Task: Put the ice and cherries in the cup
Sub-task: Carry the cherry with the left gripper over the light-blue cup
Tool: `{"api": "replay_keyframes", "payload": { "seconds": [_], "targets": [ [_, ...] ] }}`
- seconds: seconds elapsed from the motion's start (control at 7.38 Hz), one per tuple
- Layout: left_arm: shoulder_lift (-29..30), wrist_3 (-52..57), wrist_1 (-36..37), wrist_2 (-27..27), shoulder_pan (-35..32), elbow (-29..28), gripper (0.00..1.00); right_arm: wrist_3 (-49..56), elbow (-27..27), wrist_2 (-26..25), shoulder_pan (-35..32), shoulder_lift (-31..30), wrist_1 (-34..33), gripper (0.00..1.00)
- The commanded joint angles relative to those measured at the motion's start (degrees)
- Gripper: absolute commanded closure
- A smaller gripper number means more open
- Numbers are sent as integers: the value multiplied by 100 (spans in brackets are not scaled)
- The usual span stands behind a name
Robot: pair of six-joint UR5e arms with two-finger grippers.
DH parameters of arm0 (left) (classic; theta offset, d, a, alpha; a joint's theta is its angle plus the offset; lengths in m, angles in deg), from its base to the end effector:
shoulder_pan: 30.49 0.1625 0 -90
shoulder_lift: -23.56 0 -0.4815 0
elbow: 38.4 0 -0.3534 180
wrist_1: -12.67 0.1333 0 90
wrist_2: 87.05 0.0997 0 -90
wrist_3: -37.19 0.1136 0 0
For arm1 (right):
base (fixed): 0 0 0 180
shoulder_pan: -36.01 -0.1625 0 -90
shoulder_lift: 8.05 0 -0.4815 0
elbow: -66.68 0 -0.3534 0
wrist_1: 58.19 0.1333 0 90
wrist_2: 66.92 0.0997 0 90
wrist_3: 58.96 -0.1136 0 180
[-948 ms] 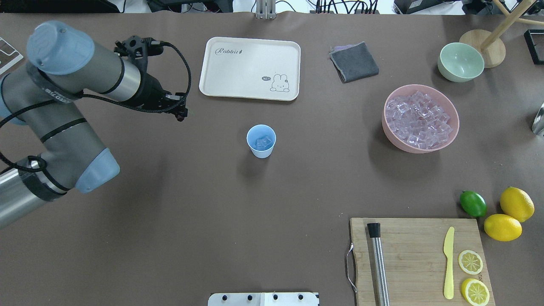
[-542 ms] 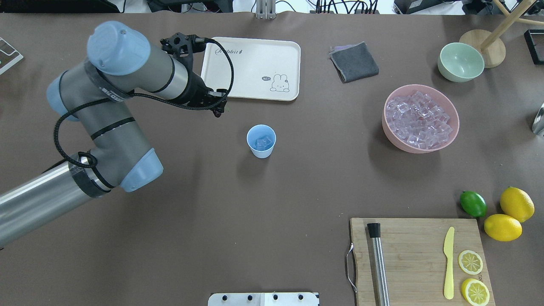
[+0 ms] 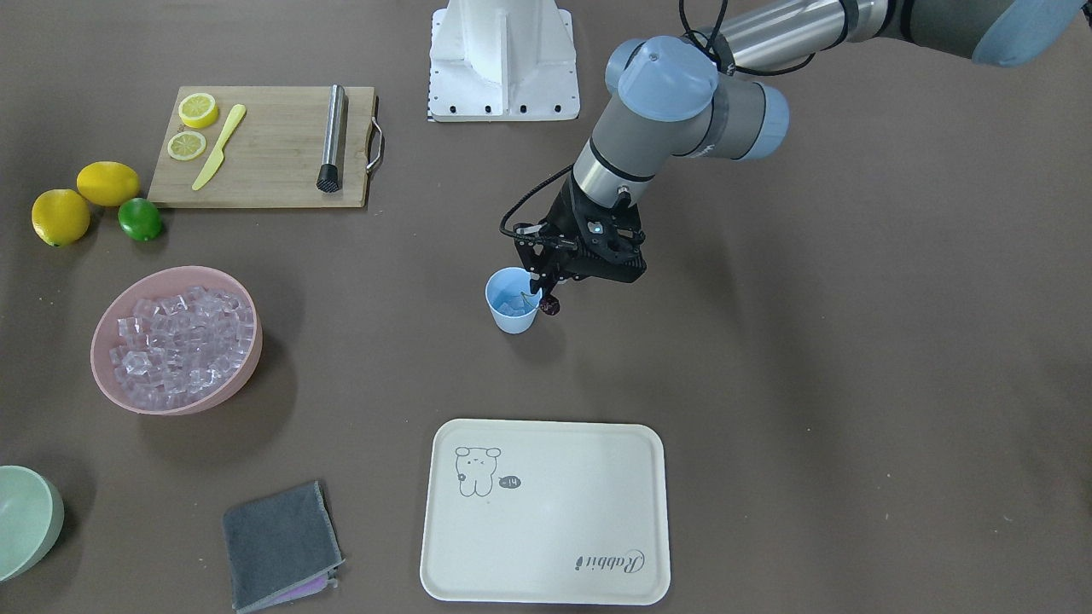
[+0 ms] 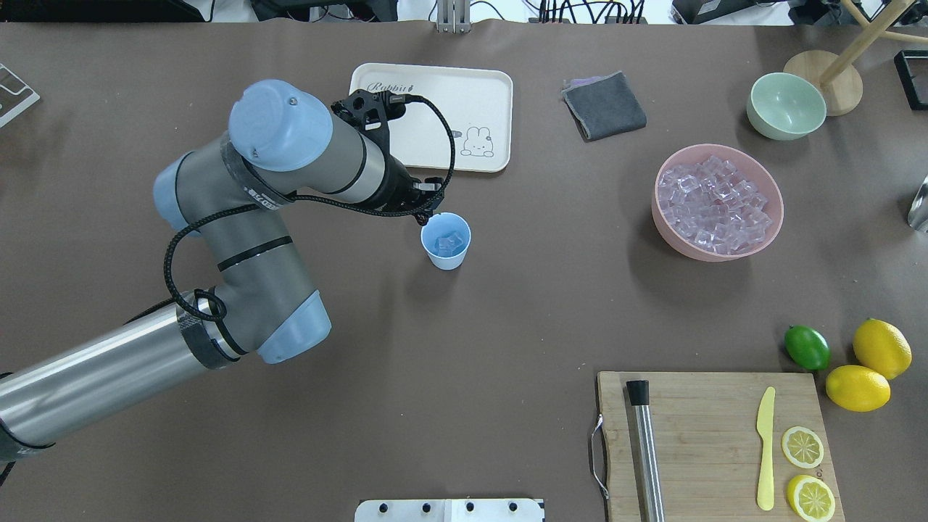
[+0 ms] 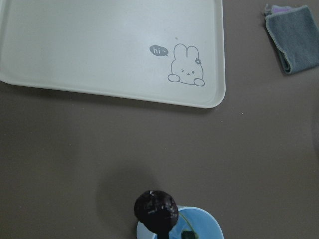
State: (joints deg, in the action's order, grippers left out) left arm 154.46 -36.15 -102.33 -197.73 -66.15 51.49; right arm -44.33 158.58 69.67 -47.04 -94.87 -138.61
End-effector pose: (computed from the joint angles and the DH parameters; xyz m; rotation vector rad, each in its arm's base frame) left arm 0.5312 -0.4958 0.2482 0.2127 1.1581 -0.0852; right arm -0.0095 -0.4974 0.6623 0.2978 -0.7977 -0.4578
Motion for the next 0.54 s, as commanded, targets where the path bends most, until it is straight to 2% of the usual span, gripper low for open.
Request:
{"api": "replay_keyframes", "payload": {
  "seconds": [0.0, 0.27, 0.41],
  "targets": [
    [14, -136, -23, 143, 242, -24, 100, 13, -40, -18, 0, 33, 0, 2],
    [31, -137, -23, 293, 384, -41, 100, 30, -32, -53, -9, 25, 0, 2],
    [58, -137, -15, 293, 393, -42, 79, 4, -41, -62, 0, 7, 0, 2]
  ]
}}
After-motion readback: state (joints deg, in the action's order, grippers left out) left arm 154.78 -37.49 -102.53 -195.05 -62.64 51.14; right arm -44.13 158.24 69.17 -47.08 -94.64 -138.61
